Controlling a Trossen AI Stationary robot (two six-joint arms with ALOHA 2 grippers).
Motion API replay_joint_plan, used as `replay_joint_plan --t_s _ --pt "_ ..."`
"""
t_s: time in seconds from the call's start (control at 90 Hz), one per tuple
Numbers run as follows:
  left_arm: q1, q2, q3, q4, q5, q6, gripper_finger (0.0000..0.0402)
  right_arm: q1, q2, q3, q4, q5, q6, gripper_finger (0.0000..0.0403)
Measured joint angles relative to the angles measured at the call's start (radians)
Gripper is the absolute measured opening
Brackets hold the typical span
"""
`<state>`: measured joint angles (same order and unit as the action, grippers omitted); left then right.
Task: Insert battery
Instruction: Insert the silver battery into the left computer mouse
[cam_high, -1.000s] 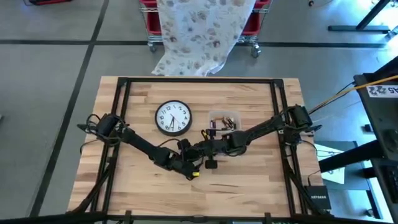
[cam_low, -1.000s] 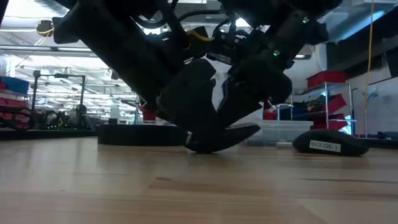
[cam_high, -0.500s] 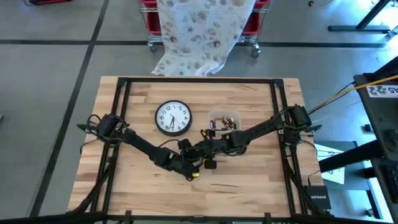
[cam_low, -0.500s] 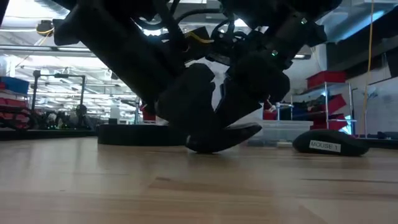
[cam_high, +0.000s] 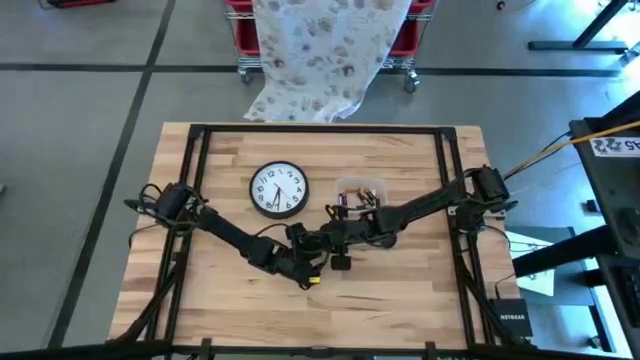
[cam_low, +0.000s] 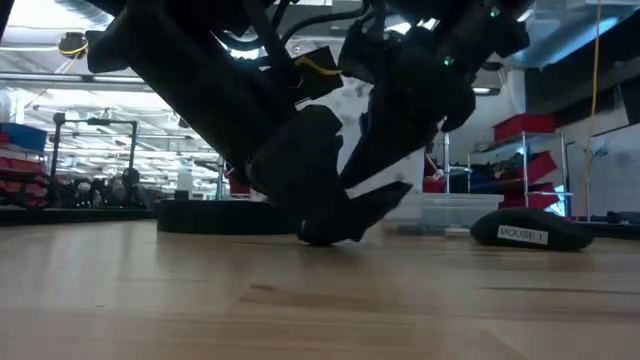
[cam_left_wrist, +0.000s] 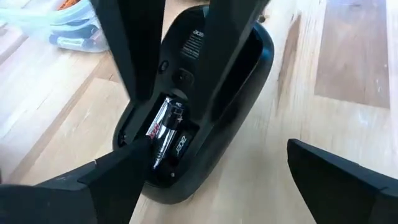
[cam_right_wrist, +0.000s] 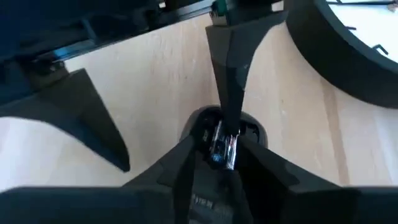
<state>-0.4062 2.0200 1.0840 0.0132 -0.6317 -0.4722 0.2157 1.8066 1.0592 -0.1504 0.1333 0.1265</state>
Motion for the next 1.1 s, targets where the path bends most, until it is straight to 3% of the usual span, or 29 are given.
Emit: replay_joint_plan --t_s 0.289,0.578,1.1 --pt "-0.002 0.0 -0.001 -0.001 -0.003 -0.009 0.0354 0.001 0.012 0.0 -0.03 0.002 0.028 0.0098" --pt "-0.002 0.0 -0.001 -0.001 -0.007 -0.013 0.0354 -0.001 0.021 0.001 0.05 0.005 0.025 0.0006" --pt "-0.003 0.0 -0.002 0.001 -0.007 -0.011 0.0354 0.001 0.131 0.008 0.067 0.016 0.073 0.0"
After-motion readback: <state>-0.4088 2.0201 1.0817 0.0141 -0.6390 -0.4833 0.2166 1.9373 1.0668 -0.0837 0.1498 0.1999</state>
